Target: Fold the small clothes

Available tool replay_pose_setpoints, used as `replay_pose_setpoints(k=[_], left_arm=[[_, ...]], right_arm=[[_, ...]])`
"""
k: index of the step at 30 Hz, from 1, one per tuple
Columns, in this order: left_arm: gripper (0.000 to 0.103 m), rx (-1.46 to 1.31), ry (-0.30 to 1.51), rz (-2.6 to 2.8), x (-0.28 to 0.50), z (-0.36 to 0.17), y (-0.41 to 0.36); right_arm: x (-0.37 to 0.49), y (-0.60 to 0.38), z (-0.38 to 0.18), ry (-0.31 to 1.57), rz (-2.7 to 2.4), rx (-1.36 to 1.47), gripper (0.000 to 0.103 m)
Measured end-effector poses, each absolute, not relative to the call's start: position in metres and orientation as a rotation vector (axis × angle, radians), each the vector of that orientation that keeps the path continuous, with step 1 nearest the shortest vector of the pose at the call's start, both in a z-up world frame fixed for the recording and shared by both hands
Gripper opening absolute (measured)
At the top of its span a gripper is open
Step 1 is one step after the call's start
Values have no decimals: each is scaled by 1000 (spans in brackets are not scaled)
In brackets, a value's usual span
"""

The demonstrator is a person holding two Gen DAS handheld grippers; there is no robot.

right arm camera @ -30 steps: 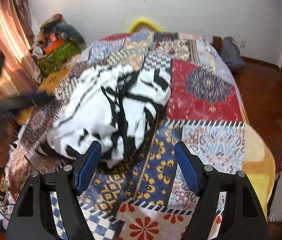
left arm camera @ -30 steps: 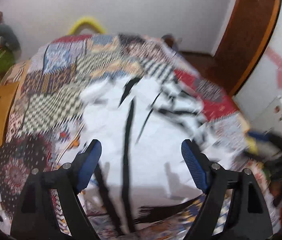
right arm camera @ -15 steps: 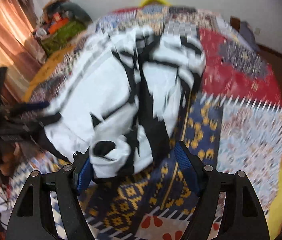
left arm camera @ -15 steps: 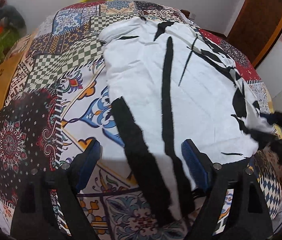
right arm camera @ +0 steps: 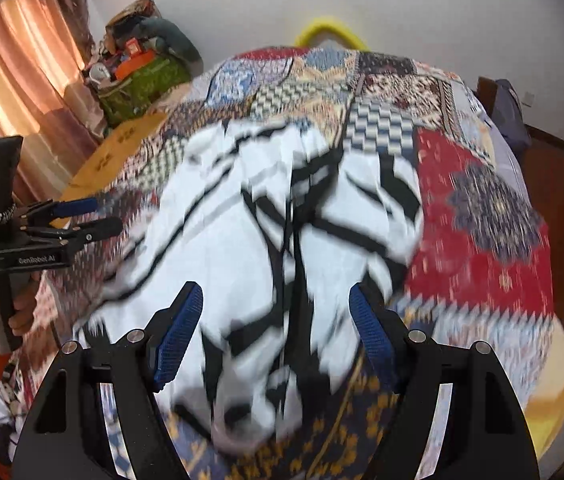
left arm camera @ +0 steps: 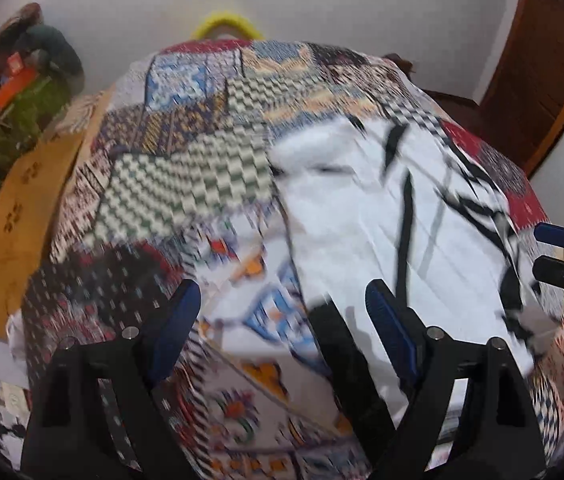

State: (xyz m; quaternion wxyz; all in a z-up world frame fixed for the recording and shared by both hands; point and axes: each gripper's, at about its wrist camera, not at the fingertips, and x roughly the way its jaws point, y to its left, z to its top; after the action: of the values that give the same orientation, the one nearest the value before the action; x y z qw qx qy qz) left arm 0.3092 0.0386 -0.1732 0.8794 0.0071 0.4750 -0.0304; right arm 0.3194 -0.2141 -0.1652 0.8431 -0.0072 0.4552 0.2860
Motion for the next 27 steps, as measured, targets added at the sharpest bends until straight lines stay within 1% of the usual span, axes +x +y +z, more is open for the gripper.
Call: replay_pose_setpoints(k=[4,7,8,9,10,11,12,13,14,15,16,17,18,19,20,22,27], left_arm=[[85,0,991,-37,342,-174,48],[85,-50,1036,-62,369,-188,52],[85,-63,1059,-66,378,-195,53],[84,-84,1086,-78,386,-204,53],[84,-111,1115,-92,394,-213,53],[79,-146,1145,-113,401,-221,52],[75,-174,1160,-134,404,-227,51],[69,-205,1171,-161,409,-232,49],[62,-216,1164,-175,410,-233,47],[57,-220,1149,-195,411,-233,44],[41,-223,1137,-229,411,-232,41],[34,-218,1127,-236,411,-231,38],[30,-212,1116,-232,411,-230,37],[22,-198,1105,-233,410,-228,35],[19,-177,1095,-225,409,-228,33],[17,-131,1075,-206,407,-227,32],[18,25,1057,-132,401,-230,17]], right_arm=[[355,-203,-169,960,615,-6,72],[380,-199,-178,989,635,44,71],[393,-198,-185,1008,623,70,66],[401,-197,-189,1023,619,80,57],[408,-195,-193,1041,615,88,53],[416,-193,-199,1061,616,105,46],[422,-190,-201,1071,621,117,42],[425,-188,-203,1080,631,126,40],[427,-186,-204,1077,641,122,34],[426,-184,-204,1067,649,104,24],[425,-182,-204,1055,657,81,19],[424,-180,-203,1042,660,55,12],[423,-179,-202,1030,660,28,10],[422,-178,-202,1018,659,6,9],[421,-178,-202,1002,653,-20,7],[418,-177,-201,965,632,-73,6],[424,-171,-212,981,594,-138,6]])
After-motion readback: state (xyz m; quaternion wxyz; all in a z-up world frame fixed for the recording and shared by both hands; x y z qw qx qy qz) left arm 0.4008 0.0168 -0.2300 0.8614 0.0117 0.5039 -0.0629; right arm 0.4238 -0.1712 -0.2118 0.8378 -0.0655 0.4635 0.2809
